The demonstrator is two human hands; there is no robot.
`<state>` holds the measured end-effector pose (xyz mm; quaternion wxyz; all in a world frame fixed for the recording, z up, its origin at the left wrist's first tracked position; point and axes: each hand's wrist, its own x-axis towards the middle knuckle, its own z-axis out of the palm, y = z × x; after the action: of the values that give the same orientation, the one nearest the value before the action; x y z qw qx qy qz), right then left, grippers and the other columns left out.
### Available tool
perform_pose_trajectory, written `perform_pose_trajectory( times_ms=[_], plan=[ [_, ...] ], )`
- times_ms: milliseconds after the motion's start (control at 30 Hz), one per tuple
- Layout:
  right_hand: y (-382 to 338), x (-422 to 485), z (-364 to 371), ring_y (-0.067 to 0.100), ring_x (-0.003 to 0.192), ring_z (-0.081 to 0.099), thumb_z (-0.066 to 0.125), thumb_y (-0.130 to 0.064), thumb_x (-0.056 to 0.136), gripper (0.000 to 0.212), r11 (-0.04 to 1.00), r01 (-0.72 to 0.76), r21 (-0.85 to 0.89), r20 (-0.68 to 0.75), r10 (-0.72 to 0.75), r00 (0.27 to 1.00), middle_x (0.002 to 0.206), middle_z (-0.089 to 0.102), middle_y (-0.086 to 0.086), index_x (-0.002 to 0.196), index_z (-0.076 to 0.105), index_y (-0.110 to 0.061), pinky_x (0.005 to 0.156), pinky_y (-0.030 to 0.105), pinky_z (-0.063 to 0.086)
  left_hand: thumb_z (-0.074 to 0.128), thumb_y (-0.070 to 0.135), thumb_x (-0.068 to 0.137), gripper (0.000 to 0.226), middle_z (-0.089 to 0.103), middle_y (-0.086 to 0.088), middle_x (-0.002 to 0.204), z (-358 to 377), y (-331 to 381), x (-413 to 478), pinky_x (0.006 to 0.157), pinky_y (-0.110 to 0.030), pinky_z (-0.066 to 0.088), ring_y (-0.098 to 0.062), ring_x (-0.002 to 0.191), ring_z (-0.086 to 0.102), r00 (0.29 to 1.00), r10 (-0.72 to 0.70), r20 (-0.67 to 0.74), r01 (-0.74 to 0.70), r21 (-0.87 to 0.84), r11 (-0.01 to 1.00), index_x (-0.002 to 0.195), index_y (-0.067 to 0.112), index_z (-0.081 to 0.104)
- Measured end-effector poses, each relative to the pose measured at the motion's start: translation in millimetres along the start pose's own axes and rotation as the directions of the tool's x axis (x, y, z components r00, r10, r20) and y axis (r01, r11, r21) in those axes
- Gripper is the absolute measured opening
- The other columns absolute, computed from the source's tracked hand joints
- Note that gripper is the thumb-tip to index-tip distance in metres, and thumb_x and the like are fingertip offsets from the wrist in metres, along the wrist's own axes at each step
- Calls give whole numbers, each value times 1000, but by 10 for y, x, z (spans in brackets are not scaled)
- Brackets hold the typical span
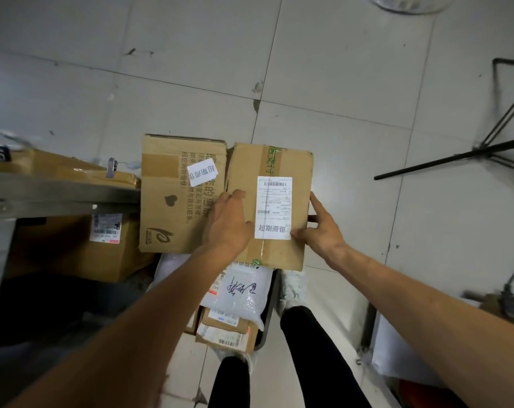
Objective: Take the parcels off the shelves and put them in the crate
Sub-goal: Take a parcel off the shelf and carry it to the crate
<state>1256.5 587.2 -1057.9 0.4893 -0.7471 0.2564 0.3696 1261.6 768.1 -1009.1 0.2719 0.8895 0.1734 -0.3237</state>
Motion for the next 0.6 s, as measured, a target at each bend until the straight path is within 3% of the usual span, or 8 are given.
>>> perform_pose_trajectory(
  times_ms=[100,233,333,467,600],
  plan=[
    [-56,-9,-37,23,112,55,67,-10,84,85,991,0,-132,-28,-3,1000,125,56,9,152,21,-33,93,33,46,68,10,85,65,50,-6,131,-55,-10,-15,103,-42,43,-23,121,49,999,33,0,-33,51,998,143,15,39],
    [-166,-103,-57,32,122,50,65,-23,86,80,943,17,-333,-92,-50,995,134,49,17,151,20,-12,98,40,43,68,12,85,63,54,-5,127,-98,27,-72,99,-40,45,-24,115,53,997,79,-11,-77,110,991,141,16,42],
    [-298,-303,-88,34,122,48,63,-23,86,70,888,66,-456,-73,-112,991,133,47,18,145,28,-7,96,39,41,68,10,84,59,56,-3,126,-169,80,-180,88,-34,45,-22,110,55,995,97,-15,-94,133,987,138,19,46],
    [-561,-788,-220,31,120,49,64,-24,86,59,741,148,-655,35,-166,985,133,49,15,138,40,-8,94,33,42,69,11,83,52,59,-3,121,-457,150,-501,82,-31,43,-22,105,57,988,151,19,-152,181,972,131,17,51],
    [-990,-1572,-356,32,120,49,66,-23,85,62,599,229,-767,87,-256,963,133,49,16,138,39,-7,95,36,43,71,17,81,53,60,-4,121,-978,302,-1129,81,-31,45,-24,107,58,978,209,-5,-200,279,939,130,15,50]
  ],
)
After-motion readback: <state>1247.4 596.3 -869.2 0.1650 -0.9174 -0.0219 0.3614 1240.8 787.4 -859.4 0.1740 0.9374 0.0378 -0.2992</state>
